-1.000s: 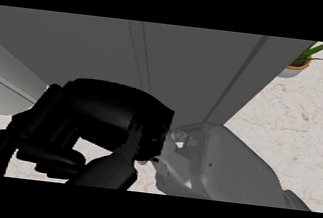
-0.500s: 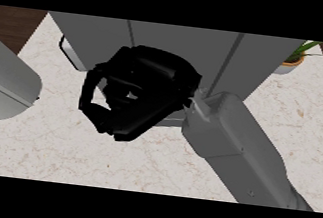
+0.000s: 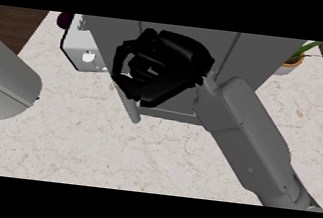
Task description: Pick up the bottled water, place it into the cabinet and close the cabinet
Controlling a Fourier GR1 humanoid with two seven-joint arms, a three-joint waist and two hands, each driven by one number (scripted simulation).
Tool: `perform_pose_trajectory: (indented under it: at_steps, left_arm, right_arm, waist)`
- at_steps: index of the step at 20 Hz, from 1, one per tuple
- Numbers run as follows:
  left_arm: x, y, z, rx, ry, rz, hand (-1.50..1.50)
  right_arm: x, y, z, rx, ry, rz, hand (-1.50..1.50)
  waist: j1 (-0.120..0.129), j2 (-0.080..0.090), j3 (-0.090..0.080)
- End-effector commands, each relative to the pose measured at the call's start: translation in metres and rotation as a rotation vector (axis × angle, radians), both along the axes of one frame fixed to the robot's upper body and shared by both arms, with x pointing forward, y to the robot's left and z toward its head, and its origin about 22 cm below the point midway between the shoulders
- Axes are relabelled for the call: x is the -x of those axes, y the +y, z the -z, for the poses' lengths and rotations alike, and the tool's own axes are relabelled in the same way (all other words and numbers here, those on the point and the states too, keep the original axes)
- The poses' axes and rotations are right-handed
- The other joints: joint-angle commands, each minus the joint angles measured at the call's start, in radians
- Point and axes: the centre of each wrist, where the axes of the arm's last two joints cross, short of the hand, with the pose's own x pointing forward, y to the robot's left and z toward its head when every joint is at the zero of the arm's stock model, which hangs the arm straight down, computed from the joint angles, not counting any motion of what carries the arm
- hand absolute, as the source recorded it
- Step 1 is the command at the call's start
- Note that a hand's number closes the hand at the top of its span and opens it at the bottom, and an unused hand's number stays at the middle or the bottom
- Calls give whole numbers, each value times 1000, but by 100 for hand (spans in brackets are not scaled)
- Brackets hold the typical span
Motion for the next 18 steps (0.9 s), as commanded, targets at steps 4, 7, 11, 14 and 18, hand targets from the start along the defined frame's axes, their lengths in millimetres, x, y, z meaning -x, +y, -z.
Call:
perform_pose_trajectory:
  at_steps: [4, 7, 11, 14, 18]
  left_arm:
    - [-10, 7, 1, 15, -33, 33, -150]
    - [-8, -2, -3, 8, -21, 35, -150]
    - [-16, 2, -8, -6, -33, 44, -150]
    - [-19, -12, 8, 17, -13, 59, -150]
    - [-19, -10, 6, 10, -14, 94, -150]
  right_arm:
    - [-26, -1, -36, -50, -108, 140, 150]
    - [-36, -18, -32, -69, -160, 217, -150]
    - [-39, -26, -45, -77, -217, 273, -150]
    - [-35, -7, -57, -97, -213, 301, -150]
    - [-37, -7, -59, -90, -224, 324, -150]
  waist:
    - [-2, 11, 3]
    - [8, 14, 4]
    - [-1, 15, 4]
    - [0, 16, 2]
    - [11, 15, 2]
